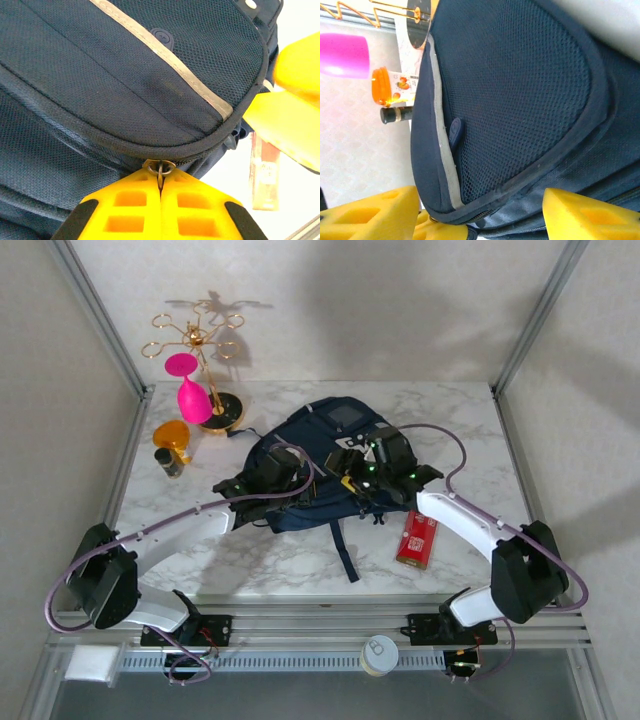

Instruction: Pack books, pencil case, and school supplies into a backpack

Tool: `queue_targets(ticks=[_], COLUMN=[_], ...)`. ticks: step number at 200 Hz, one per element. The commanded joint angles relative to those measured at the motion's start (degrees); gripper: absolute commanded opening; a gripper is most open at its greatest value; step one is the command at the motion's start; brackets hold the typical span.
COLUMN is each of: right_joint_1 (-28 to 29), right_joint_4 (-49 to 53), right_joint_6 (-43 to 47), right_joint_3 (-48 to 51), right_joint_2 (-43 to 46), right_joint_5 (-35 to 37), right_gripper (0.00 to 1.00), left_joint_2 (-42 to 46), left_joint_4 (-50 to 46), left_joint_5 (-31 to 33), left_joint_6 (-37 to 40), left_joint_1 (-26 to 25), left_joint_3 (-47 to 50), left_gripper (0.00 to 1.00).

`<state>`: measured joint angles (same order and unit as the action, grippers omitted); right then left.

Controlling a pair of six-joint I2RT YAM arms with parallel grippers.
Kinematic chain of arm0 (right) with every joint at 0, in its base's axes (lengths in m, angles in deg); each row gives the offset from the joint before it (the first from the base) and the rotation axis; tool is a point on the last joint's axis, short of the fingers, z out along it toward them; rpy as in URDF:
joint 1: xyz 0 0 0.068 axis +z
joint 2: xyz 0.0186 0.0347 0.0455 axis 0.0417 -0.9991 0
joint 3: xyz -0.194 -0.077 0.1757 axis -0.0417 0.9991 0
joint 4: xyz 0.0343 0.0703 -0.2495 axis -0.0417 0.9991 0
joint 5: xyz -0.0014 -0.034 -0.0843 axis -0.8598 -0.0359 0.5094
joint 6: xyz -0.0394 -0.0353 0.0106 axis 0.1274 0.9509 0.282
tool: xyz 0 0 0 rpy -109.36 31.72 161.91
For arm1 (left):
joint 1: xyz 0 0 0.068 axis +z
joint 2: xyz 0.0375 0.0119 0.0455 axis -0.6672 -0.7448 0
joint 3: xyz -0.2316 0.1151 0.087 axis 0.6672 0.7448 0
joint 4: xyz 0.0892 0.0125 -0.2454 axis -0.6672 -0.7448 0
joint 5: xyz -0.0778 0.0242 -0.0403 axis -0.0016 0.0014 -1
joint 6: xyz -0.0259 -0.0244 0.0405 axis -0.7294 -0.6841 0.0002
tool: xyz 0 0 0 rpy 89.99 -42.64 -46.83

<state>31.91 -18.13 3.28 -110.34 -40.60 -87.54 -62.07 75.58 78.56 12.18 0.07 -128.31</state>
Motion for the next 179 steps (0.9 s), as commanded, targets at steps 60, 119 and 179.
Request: queue_targets(ticks=[60,119,179], right_joint_1=[4.72,4.96,-3.20], right_joint_4=[-1.82,0.64,5.58], right_joint_6=[-10.71,5.21,25.99], right_joint_3=[-6.40,-15.67,-9.02], right_joint_2=[-9.35,-16.95,-7.54], right_joint_5=[15.94,13.58,1.59], right_gripper=[0.50,0.00,0.00], left_joint_2=[-0.29,3.19,6.48], left_joint_4=[2.16,-0.24,-5.56], left_joint_5=[-4.13,-5.50,1.26], left_joint_6=[4.94,4.28,1.48], left_joint_1=[0.65,0.63,1.29], left_joint_3=[1.81,5.10,8.66], left_gripper=[0.00,0.00,0.00])
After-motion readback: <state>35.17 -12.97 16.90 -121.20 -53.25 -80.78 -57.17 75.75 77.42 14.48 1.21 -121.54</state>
